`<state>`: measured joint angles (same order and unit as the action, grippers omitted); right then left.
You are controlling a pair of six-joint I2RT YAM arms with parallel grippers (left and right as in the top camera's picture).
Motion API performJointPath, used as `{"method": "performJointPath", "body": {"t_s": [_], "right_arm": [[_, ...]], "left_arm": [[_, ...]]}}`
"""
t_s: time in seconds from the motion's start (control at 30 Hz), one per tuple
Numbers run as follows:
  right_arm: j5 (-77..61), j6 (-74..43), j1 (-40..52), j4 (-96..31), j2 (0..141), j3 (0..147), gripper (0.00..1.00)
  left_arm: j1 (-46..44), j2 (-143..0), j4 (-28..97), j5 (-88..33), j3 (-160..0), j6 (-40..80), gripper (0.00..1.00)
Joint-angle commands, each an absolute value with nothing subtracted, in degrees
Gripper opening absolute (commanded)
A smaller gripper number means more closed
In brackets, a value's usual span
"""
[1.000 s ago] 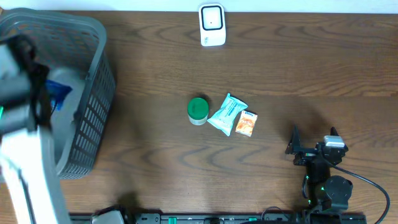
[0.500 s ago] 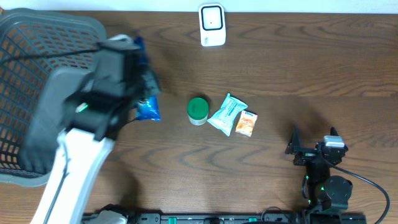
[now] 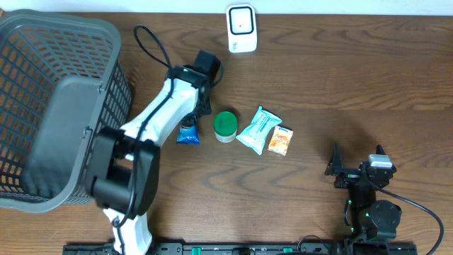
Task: Scan the item barcode
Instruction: 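Carry the Oreo pack with the left gripper and set it left of the jar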
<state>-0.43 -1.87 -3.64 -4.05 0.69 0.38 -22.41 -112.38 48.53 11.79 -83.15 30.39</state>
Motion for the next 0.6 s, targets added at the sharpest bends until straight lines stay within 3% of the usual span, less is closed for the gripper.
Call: {"method": "performJointPath", "body": {"t_s": [0.0, 0.13, 0.2, 0.27, 0.33, 0.47, 0.57], "right_arm": [[-0.5, -1.2, -3.7, -4.3, 0.4, 0.3, 0.99], [-0.5, -1.2, -3.7, -4.3, 0.4, 0.3, 0.99], [-0.5, -1.2, -3.7, -4.3, 0.4, 0.3, 0.99], [-0.5, -1.2, -3.7, -4.3, 0.4, 0.3, 0.99], [-0.5, -1.2, -3.7, -4.3, 0.4, 0.3, 0.99], [-0.5, -1.2, -3.7, -4.3, 0.4, 0.3, 0.99], [-0.5, -1.2, -3.7, -4.3, 0.4, 0.3, 0.99]], "left_arm": [[-23.1, -113.1, 47.1, 11.0, -83.6, 31.7, 0.08], [-24.0, -111.8, 44.9, 10.9, -83.9, 28.0, 0.17], [-24.5, -110.0, 44.9, 10.9, -84.5, 27.0, 0.27], [-24.6, -107.5, 44.8, 11.0, -84.7, 25.8, 0.64], [-24.5, -103.9, 44.8, 11.6, -84.9, 24.3, 0.79], [-24.1, -93.5, 44.7, 13.2, -88.1, 22.3, 0.84], [-24.1, -84.5, 42.4, 15.5, -92.9, 17.8, 0.95]]}}
